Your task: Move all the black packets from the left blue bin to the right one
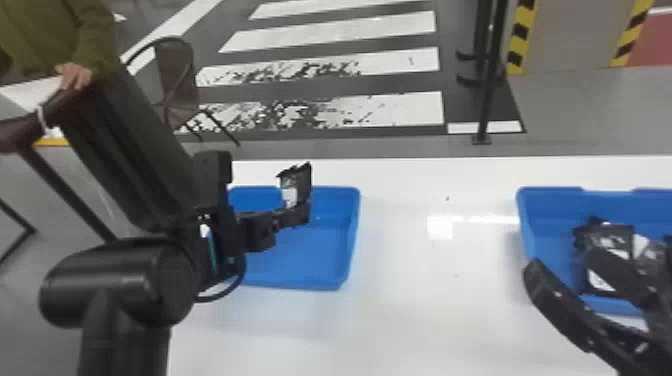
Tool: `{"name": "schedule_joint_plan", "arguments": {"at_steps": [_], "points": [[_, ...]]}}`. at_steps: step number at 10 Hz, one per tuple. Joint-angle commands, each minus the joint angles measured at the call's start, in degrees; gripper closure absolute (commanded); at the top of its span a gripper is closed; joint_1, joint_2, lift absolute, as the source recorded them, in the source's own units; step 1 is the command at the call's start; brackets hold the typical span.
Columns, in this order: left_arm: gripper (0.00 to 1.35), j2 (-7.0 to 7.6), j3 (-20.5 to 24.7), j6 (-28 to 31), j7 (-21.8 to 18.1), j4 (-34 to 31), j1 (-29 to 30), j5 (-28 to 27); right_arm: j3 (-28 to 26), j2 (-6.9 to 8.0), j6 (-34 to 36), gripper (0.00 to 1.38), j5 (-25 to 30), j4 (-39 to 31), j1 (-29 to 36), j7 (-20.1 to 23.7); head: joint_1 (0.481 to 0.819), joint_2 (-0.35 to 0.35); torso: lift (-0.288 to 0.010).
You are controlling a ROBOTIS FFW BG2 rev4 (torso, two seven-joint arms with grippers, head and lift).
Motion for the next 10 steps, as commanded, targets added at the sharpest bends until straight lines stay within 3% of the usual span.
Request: {"name": "schedule_joint_plan", "arguments": {"at_steps": [1, 7, 10], "points": [[1.21, 0.09, -4.77, -2.55, -0.55, -3.43, 1.96, 4.61, 1.68, -0.28, 2.27, 0.22, -0.73, 0.50, -4.24, 1.36, 0.695, 0.196, -0.140], [1.21, 1.32, -21.11, -6.77, -1.61, -5.40, 1.54, 15.92, 5.56, -0.28, 5.93, 0.22, -1.65, 8.66, -19.29, 4.52, 0.695, 0.018, -0.140], [1.21, 2.29, -26.37, -7.47, -1.87, -6.24, 0.83, 19.12, 5.90, -0.45, 5.93, 0.22, -0.73, 14.14, -24.49, 4.52, 0.695, -0.070, -0.140]]}}
